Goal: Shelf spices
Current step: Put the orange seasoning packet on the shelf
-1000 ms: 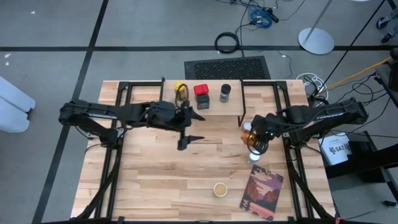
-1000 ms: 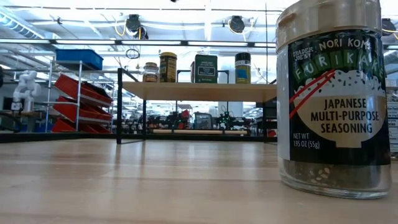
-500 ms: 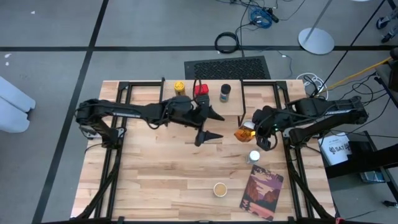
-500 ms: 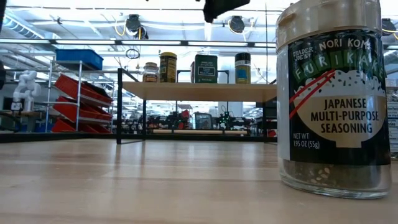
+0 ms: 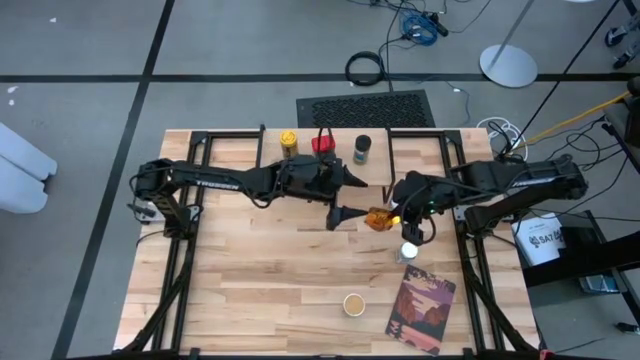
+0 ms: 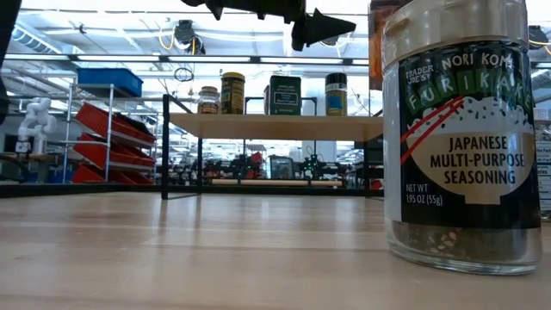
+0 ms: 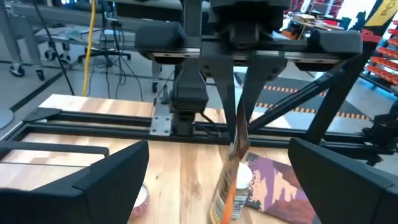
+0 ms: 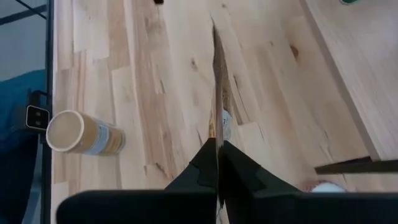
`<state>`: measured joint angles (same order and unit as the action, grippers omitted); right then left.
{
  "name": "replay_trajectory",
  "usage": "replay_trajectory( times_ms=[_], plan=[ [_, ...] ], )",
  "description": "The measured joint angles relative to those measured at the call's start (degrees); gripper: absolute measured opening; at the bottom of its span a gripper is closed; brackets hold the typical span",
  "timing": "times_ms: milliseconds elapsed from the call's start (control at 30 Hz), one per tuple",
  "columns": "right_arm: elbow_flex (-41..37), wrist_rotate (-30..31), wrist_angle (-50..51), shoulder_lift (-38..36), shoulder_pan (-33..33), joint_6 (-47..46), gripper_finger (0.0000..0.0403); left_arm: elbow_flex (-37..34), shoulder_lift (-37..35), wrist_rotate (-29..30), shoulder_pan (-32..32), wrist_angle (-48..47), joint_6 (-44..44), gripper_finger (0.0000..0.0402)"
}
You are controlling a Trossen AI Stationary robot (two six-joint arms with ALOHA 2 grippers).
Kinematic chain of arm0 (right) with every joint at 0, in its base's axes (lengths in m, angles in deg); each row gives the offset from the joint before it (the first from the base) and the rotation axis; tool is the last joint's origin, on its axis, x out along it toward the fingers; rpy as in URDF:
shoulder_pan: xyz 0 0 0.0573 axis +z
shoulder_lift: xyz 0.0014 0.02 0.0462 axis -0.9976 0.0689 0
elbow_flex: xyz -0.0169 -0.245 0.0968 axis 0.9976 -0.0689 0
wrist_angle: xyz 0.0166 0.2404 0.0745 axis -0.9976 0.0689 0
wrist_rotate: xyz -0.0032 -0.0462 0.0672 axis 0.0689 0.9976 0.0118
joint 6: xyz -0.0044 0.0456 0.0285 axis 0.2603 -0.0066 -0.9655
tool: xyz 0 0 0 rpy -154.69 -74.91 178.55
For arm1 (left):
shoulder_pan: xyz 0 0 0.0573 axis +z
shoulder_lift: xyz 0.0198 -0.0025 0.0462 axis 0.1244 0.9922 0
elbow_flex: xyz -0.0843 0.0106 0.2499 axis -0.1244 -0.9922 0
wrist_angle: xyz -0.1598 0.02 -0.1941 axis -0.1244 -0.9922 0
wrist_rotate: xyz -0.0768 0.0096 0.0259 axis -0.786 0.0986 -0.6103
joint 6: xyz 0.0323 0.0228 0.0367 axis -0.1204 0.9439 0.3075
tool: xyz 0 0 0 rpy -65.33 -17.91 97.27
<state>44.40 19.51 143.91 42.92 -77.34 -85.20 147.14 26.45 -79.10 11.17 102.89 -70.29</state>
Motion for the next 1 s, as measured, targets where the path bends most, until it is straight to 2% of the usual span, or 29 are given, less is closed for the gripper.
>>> replay_trajectory(
  times_ms=[300,533,633,833,1000],
  plan=[
    [5.21,0.26,-0.28,3.35,-0.06,1.75,0.0000,0.04,0.00,-1.74,-0.49,-3.36,0.03,0.0393],
    [7.70,0.36,-0.29,6.32,-0.57,4.27,0.0000,0.04,0.00,2.03,-1.48,-3.48,0.24,0.0389],
    [8.15,0.35,-0.42,7.17,-0.57,4.74,0.0000,0.04,0.00,3.18,-1.49,-3.63,0.36,0.0365],
    [8.17,0.25,-2.00,7.45,-1.23,5.60,0.0000,0.13,0.60,3.20,-1.54,-5.28,0.57,0.0287],
    [8.19,0.28,-2.12,7.45,-1.66,6.06,0.0000,0.11,0.63,3.87,-1.52,-5.74,1.01,0.0239]
  ],
)
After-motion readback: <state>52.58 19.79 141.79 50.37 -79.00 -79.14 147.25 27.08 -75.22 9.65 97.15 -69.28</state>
